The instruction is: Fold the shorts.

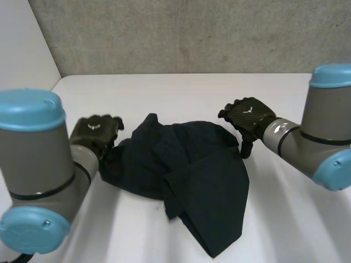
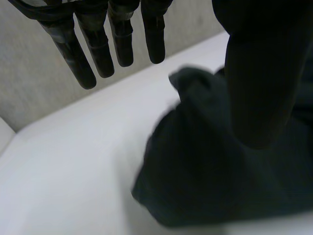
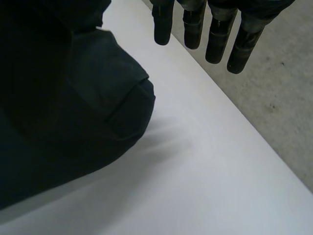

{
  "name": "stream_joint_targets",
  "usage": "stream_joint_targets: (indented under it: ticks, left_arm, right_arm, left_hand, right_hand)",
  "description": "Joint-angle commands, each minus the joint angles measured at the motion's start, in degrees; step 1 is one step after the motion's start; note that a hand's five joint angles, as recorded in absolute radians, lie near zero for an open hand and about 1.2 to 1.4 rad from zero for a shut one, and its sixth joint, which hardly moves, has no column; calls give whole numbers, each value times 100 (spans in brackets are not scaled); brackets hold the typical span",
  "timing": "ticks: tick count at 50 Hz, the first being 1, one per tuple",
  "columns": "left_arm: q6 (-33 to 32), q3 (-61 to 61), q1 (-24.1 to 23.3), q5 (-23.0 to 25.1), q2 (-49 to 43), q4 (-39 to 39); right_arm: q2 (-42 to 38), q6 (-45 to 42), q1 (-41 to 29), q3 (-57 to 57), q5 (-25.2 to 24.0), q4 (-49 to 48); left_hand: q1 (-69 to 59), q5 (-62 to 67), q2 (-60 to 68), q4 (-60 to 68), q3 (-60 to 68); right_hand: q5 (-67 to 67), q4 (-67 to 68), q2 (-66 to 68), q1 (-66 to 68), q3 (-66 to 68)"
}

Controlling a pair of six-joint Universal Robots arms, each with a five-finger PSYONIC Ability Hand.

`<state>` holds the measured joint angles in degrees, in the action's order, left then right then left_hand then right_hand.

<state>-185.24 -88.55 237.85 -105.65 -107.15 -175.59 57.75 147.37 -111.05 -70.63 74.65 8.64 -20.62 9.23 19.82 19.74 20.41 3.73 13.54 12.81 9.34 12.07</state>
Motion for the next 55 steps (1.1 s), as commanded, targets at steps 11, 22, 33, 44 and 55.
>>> stream_joint_targets:
  ticks: [11,22,33,44,55]
  left_arm:
    - [15,39,-301,-614,-1123,-801]
    - [-450,1453,-222,-570,-1791,-1618]
    - [-1594,3299,261,501,-2968,-2593]
    - [-1585,2932,420,598,-3286,-3007]
    - [-1647,1631,481,537,-1740,-2972]
  right_arm:
    - [-1758,-2142,13,1342,-1452,-257]
    - [-987,-1249,109,938,-1831,637]
    - [298,721,-188,-846,-1761,447]
    - [-26,2297,-1490,-638,345,-943]
    - [483,1681,-1315,-504,691,-415]
  left_hand:
    - [-3261,3399,3341,3348,3281]
    - [-5938,6077,6018,6026,5959]
    - [-5938,6077,6018,6026,5959]
    - [-105,244,185,193,126]
    - [519,-380,-439,-431,-498]
  right_hand:
    - [1446,1465,1537,1884,1612]
    - [6627,6646,6719,7066,6793]
    - [6627,6646,6719,7066,6793]
    - [1039,1058,1130,1477,1204]
    - [763,782,854,1201,929]
